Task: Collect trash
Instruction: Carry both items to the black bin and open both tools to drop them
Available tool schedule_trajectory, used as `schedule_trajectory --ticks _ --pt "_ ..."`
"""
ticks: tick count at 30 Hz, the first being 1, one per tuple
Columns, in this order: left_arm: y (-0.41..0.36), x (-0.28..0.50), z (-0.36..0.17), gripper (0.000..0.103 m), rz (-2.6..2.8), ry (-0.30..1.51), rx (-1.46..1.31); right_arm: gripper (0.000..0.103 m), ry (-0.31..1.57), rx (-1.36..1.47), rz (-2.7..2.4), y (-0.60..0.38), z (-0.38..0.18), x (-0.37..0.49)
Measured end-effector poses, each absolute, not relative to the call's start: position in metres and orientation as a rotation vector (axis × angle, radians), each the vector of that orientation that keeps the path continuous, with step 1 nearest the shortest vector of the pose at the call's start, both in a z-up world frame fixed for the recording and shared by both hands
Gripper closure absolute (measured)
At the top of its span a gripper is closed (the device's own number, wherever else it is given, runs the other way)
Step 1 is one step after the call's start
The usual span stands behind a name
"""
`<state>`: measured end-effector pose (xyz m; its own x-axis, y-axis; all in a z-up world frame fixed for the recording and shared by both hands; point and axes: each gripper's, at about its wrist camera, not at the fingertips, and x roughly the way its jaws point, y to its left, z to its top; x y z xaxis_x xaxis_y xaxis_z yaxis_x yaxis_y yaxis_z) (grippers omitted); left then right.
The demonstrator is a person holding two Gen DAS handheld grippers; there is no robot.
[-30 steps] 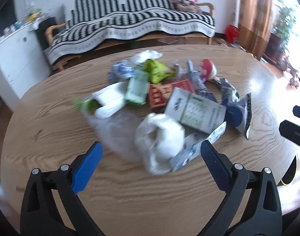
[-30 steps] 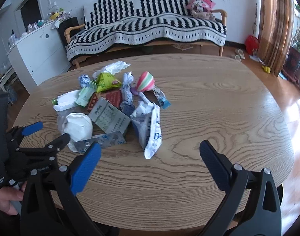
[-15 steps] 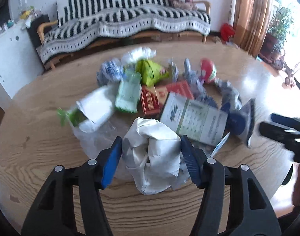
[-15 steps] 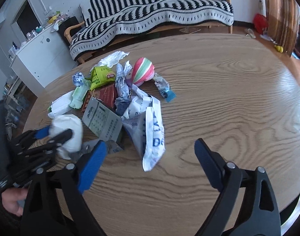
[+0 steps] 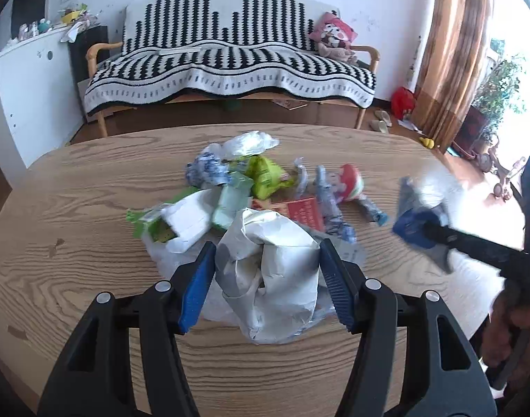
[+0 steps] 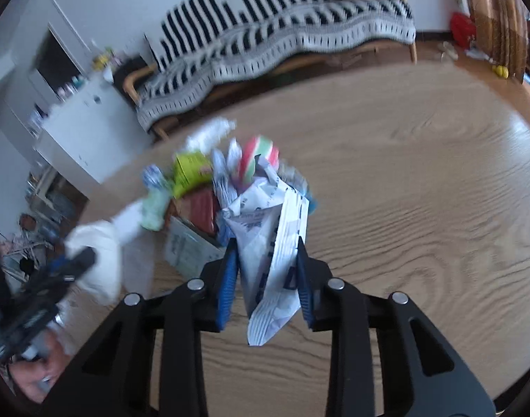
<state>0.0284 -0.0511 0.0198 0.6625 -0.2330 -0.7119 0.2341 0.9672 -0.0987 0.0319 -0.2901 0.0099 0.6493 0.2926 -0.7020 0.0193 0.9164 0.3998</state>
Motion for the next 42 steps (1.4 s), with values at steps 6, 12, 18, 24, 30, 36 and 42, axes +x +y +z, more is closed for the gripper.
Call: schedule_trajectory --ticks 6,12,18,24,30,36,42 --pt "-0.107 0.010 0.025 0.044 -0.375 0.791 0.031 0.074 0.770 0.408 0.052 -0.368 0.037 -0.035" --pt "-0.215 -0.028 0.024 0.044 -0.591 0.782 0.113 0.074 0.693 0.379 -0.289 -0.481 0.044 -0.133" --pt "-0.325 -0.077 0.013 0.044 -0.809 0.763 0.193 0.074 0.763 0.507 -0.552 -0.591 -0.007 -0.219" --pt "-0.417 -0.121 -0.017 0.044 -0.985 0.822 0.230 0.074 0.972 0.702 -0.649 -0.651 -0.111 -0.264" --pt "-0.461 -0.149 -0.053 0.044 -1.044 0.854 0.306 0.074 1.107 0.838 -0.636 -0.672 -0.176 -0.280" --pt "-0.480 -0.147 -0.074 0.043 -1.053 0.881 0.340 0.067 1.059 0.881 -0.621 -0.680 -0.171 -0.278" --pt "-0.493 -0.151 -0.086 0.043 -1.066 0.896 0.355 0.031 0.987 0.910 -0.623 -0.685 -0.153 -0.286"
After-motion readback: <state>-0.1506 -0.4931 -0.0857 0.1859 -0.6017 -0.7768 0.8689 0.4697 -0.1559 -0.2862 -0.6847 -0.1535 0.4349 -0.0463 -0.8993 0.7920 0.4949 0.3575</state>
